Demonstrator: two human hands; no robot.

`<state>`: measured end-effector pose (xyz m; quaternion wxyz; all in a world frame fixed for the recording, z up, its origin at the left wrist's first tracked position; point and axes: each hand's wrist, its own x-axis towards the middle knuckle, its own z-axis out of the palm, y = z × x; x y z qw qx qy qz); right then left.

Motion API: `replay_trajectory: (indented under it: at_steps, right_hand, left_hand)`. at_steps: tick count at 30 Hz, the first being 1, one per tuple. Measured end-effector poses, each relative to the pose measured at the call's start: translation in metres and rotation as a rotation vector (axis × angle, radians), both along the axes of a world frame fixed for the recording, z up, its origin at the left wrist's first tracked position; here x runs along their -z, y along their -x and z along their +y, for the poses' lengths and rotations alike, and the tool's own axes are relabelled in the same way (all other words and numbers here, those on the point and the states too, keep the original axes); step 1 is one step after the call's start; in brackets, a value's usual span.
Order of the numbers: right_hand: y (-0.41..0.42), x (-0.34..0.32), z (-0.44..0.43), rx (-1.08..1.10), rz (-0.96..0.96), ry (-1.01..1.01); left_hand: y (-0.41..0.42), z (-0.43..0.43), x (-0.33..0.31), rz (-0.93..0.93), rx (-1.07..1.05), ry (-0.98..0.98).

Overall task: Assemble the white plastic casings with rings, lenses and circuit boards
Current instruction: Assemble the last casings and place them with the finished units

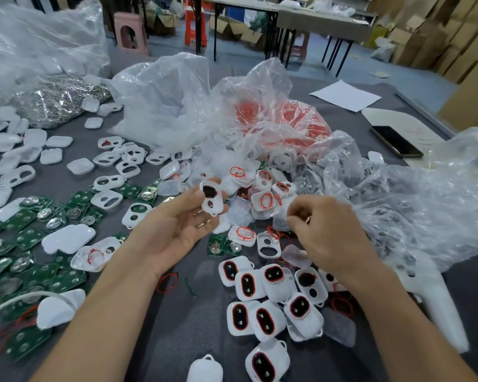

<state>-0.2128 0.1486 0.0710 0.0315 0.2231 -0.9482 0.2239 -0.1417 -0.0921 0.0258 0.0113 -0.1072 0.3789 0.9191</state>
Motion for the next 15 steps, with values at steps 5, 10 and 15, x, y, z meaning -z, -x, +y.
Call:
replay_trajectory:
  at_steps: [5, 10, 15]
  right_hand:
    - [-0.018, -0.012, -0.034, -0.122, -0.24, 0.605]
    - [-0.019, -0.004, -0.054, -0.184, -0.391, 0.651]
    - [-0.019, 0.005, -0.054, -0.062, -0.324, 0.684]
  left_hand:
    - [0.001, 0.01, -0.001, 0.076, 0.135, -0.003]
    - [0.002, 0.012, 0.001, 0.096, 0.158, -0.004]
    - [0.003, 0.013, 0.004, 0.059, 0.156, 0.058]
